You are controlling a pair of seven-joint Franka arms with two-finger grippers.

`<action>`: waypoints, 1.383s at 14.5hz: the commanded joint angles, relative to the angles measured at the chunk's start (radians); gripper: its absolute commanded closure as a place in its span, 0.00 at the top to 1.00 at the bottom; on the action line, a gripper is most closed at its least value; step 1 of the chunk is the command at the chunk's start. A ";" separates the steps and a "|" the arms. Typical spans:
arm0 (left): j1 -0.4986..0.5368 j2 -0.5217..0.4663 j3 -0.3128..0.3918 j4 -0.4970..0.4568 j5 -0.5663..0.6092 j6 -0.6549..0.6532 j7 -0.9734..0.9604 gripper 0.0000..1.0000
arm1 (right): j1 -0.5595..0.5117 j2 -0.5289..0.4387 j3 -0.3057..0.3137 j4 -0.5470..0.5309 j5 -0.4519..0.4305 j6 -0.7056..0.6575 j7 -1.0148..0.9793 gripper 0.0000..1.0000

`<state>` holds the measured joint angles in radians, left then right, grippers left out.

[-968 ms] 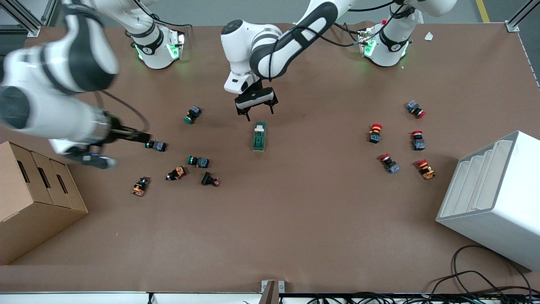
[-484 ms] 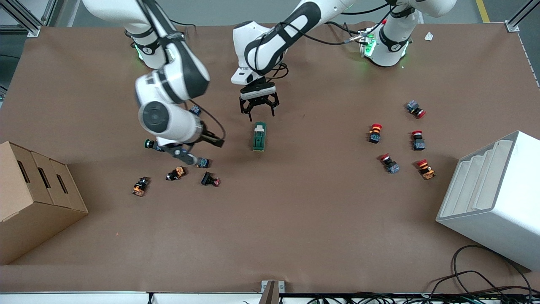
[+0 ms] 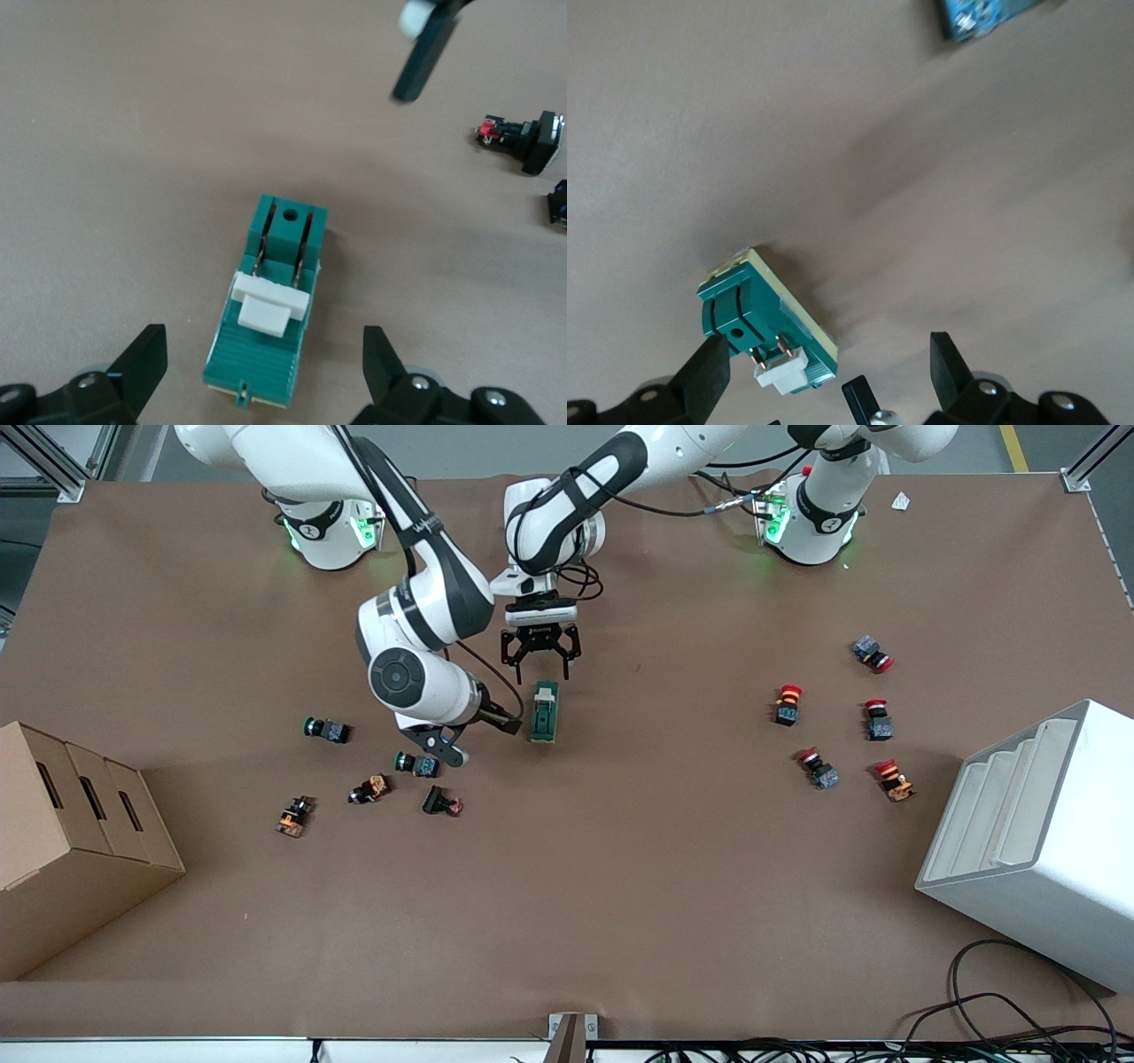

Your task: Close load switch with both arms

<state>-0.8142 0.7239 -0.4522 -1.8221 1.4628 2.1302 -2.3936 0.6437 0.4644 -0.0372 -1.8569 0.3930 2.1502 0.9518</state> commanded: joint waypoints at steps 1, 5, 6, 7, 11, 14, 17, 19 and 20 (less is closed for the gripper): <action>-0.028 0.029 0.009 -0.003 0.072 -0.094 -0.024 0.98 | 0.063 0.051 -0.010 -0.004 0.038 0.068 0.007 1.00; -0.054 0.068 0.010 0.000 0.129 -0.173 -0.075 0.98 | 0.102 0.077 -0.012 -0.004 0.093 0.118 0.007 1.00; -0.066 0.074 0.010 0.001 0.140 -0.196 -0.076 0.98 | 0.106 0.080 -0.012 -0.004 0.095 0.123 0.007 1.00; -0.072 0.086 0.010 0.003 0.154 -0.214 -0.091 0.98 | 0.112 0.083 -0.012 -0.004 0.096 0.137 0.007 1.00; -0.080 0.124 0.012 0.017 0.249 -0.254 -0.163 0.98 | 0.135 0.099 -0.012 -0.004 0.130 0.172 0.007 1.00; -0.086 0.150 0.012 0.035 0.280 -0.259 -0.162 0.98 | 0.145 0.109 -0.010 -0.002 0.133 0.189 0.008 1.00; -0.095 0.172 0.027 0.067 0.297 -0.263 -0.156 0.98 | 0.166 0.115 -0.012 -0.002 0.165 0.191 0.008 1.00; -0.103 0.195 0.029 0.075 0.316 -0.265 -0.156 0.98 | 0.168 0.115 -0.012 -0.004 0.170 0.191 0.016 1.00; -0.103 0.195 0.033 0.078 0.321 -0.265 -0.156 0.98 | 0.174 0.115 -0.012 -0.004 0.170 0.191 0.031 1.00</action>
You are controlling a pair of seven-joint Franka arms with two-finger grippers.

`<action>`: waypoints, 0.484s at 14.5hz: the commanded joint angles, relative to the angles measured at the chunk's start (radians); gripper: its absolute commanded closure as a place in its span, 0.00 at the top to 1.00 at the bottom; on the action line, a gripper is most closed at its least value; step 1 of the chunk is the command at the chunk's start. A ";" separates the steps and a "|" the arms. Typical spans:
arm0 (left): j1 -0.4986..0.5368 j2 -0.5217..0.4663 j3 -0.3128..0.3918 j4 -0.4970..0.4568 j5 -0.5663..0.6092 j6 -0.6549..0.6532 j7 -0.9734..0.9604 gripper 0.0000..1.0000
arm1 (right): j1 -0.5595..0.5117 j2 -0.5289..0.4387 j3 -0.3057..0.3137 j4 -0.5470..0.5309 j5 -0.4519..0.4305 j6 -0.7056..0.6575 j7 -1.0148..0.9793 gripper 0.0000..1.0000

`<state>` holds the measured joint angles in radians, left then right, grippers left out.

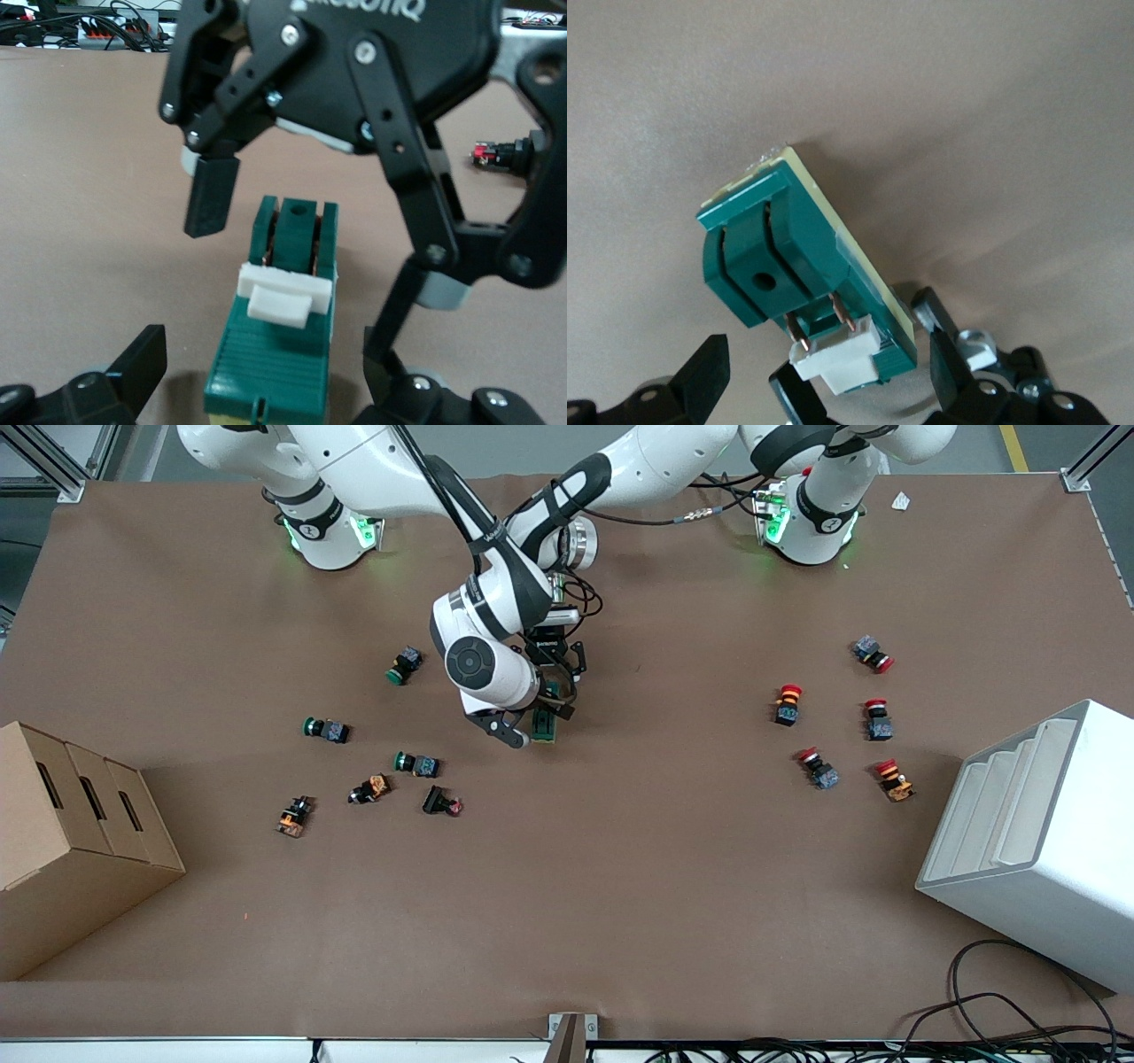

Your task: Close load switch with both arms

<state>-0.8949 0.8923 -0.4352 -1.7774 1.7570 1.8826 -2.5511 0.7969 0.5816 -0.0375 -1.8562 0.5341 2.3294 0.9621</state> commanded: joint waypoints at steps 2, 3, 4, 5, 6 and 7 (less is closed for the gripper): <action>-0.022 0.028 0.016 0.035 0.027 -0.017 0.002 0.98 | 0.033 -0.002 -0.012 -0.005 0.029 0.019 0.037 1.00; -0.022 0.030 0.016 0.035 0.027 -0.017 0.002 0.98 | 0.038 0.000 -0.012 -0.005 0.030 0.030 0.044 1.00; -0.024 0.031 0.018 0.035 0.029 -0.017 0.002 0.98 | 0.045 0.007 -0.012 -0.003 0.030 0.039 0.053 1.00; -0.024 0.034 0.018 0.035 0.027 -0.017 0.002 0.98 | 0.048 0.013 -0.012 -0.003 0.032 0.053 0.059 1.00; -0.027 0.034 0.018 0.035 0.029 -0.017 0.002 0.98 | 0.048 0.017 -0.012 -0.001 0.032 0.062 0.063 1.00; -0.029 0.034 0.018 0.039 0.027 -0.017 0.002 0.98 | 0.048 0.018 -0.010 -0.001 0.036 0.067 0.064 1.00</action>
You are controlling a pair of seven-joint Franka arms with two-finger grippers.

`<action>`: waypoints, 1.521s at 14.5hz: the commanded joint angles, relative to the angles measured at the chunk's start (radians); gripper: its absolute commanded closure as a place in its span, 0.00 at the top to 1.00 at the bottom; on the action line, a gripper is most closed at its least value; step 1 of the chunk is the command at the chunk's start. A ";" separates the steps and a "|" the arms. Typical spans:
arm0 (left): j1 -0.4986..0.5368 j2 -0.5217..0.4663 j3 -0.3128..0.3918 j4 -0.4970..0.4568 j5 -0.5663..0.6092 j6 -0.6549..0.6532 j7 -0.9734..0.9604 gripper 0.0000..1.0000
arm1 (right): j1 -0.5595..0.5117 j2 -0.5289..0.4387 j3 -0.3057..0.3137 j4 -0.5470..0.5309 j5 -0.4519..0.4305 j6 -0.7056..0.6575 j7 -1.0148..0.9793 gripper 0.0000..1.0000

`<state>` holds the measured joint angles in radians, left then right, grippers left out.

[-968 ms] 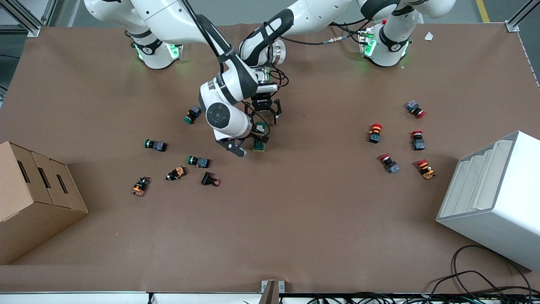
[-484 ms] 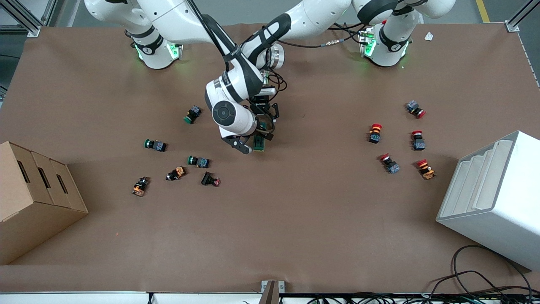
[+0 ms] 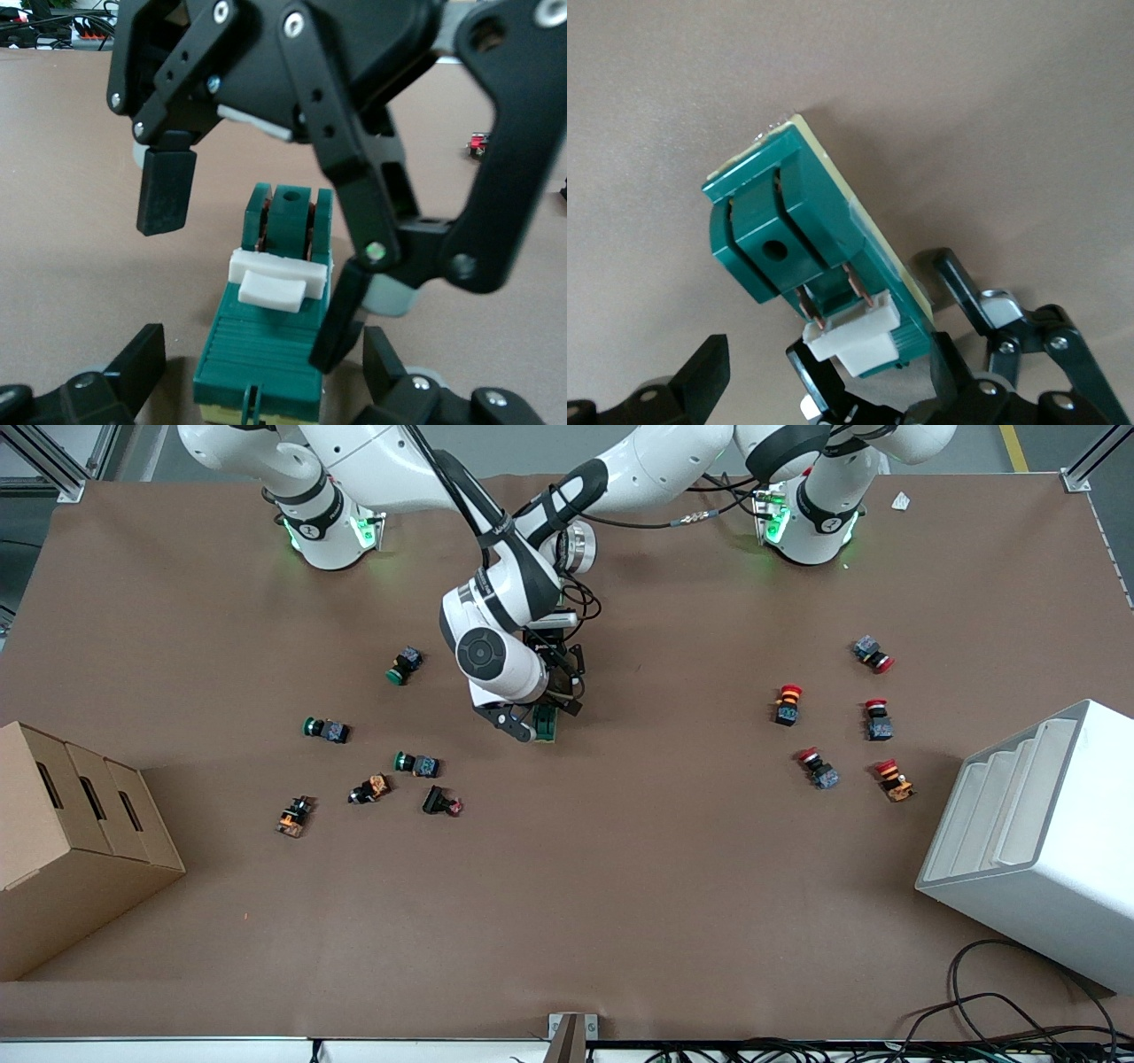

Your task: Close load switch with both arms

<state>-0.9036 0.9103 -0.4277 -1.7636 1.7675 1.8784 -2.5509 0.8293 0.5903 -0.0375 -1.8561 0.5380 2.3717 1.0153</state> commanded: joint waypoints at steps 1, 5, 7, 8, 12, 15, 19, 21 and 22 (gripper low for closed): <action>-0.018 0.018 0.010 0.027 0.017 -0.013 0.003 0.98 | 0.016 0.010 -0.012 0.000 0.045 0.024 0.011 1.00; -0.018 0.018 0.010 0.027 0.014 -0.013 0.001 0.98 | 0.014 0.010 -0.012 0.008 0.075 0.026 0.011 1.00; -0.018 0.016 0.010 0.027 0.013 -0.013 0.000 0.98 | 0.008 0.008 -0.012 0.015 0.086 0.024 0.011 1.00; -0.018 0.016 0.009 0.027 0.013 -0.013 0.001 0.98 | 0.005 0.008 -0.013 0.020 0.086 0.024 0.011 1.00; -0.018 0.018 0.010 0.027 0.013 -0.013 0.001 0.98 | -0.012 0.006 -0.018 0.054 0.086 0.021 0.012 1.00; -0.017 0.018 0.010 0.027 0.013 -0.013 0.001 0.98 | -0.031 0.006 -0.018 0.080 0.086 0.014 0.009 1.00; -0.017 0.018 0.010 0.027 0.015 -0.013 0.003 0.98 | -0.055 0.006 -0.018 0.101 0.086 0.014 0.005 1.00; -0.017 0.018 0.010 0.026 0.015 -0.013 0.003 0.98 | -0.056 0.008 -0.018 0.112 0.085 0.014 0.006 1.00; -0.017 0.018 0.010 0.026 0.015 -0.013 0.003 0.98 | -0.055 0.014 -0.018 0.115 0.085 0.015 0.006 1.00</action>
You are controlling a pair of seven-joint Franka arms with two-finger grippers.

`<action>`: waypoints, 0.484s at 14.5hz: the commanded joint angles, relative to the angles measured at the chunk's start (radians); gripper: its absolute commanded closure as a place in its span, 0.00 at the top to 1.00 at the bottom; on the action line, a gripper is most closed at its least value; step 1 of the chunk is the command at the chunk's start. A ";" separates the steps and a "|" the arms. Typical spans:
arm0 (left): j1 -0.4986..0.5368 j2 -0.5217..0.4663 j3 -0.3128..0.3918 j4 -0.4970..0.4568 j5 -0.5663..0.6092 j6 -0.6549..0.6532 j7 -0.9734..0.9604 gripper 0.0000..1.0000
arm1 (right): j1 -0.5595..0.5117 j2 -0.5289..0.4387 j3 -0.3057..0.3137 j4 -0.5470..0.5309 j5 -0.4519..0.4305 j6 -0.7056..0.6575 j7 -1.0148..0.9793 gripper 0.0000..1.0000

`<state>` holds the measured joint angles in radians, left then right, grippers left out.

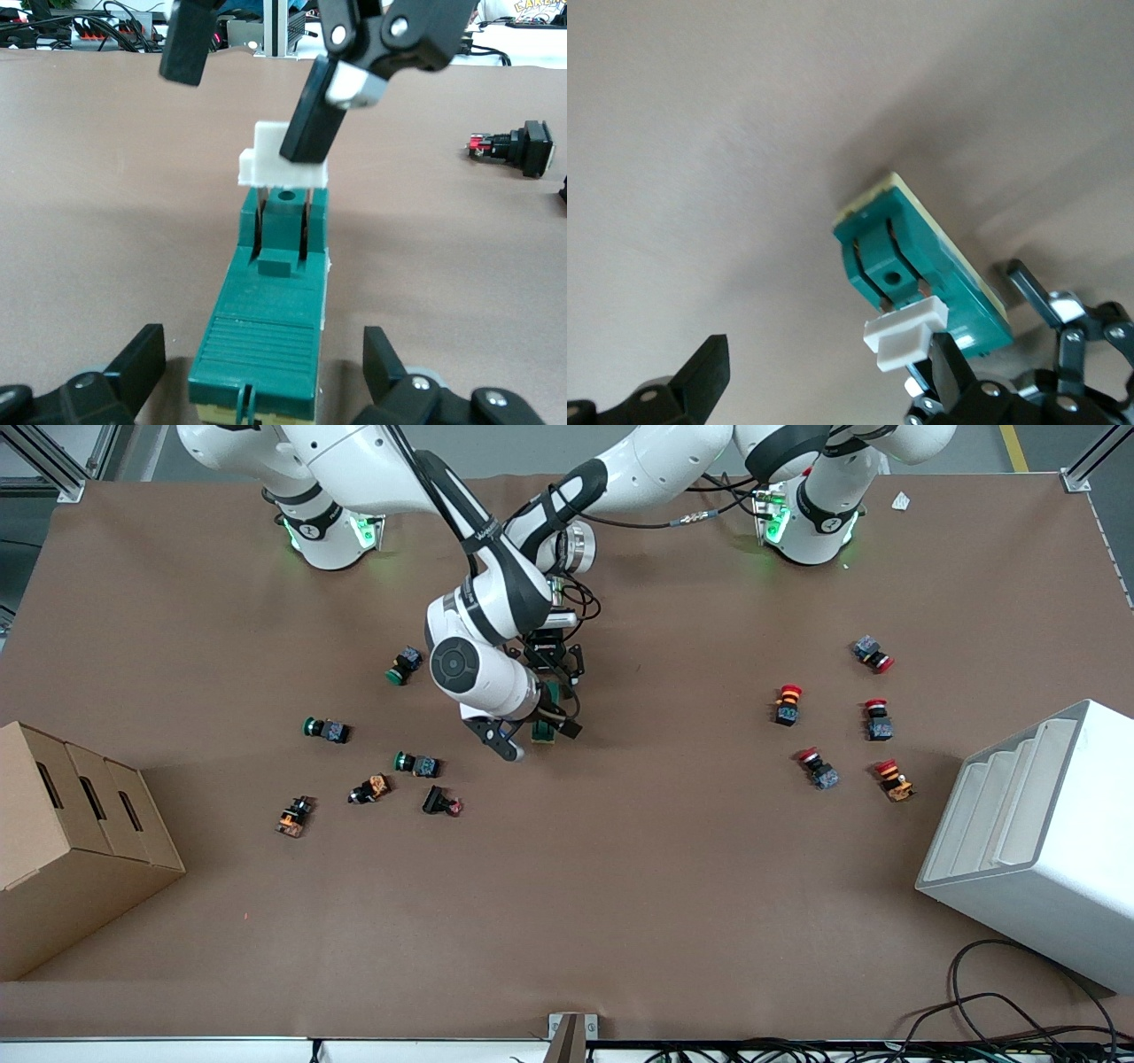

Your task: Close load switch with both arms

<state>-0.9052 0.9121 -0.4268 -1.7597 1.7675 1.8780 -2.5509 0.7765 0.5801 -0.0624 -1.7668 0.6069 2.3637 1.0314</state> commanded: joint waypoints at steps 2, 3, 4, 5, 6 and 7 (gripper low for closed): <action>-0.015 0.016 0.010 0.022 0.015 -0.013 0.004 0.98 | 0.000 0.046 0.007 0.038 0.014 0.029 -0.008 1.00; -0.015 0.016 0.010 0.022 0.015 -0.013 0.003 0.98 | 0.000 0.055 0.007 0.046 0.014 0.031 -0.008 1.00; -0.015 0.016 0.010 0.019 0.015 -0.013 0.003 0.98 | 0.000 0.064 0.007 0.055 0.014 0.031 -0.008 1.00; -0.015 0.016 0.010 0.020 0.015 -0.013 0.003 0.98 | -0.002 0.075 0.007 0.070 0.013 0.031 -0.008 1.00; -0.015 0.016 0.010 0.020 0.015 -0.013 0.003 0.98 | -0.002 0.082 0.006 0.084 0.011 0.031 -0.008 1.00; -0.015 0.016 0.010 0.019 0.015 -0.013 0.003 0.98 | -0.002 0.095 0.007 0.102 0.007 0.031 -0.010 1.00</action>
<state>-0.9054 0.9123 -0.4267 -1.7597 1.7675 1.8780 -2.5506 0.7777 0.6377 -0.0601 -1.7168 0.6069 2.3873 1.0314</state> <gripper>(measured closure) 0.018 0.000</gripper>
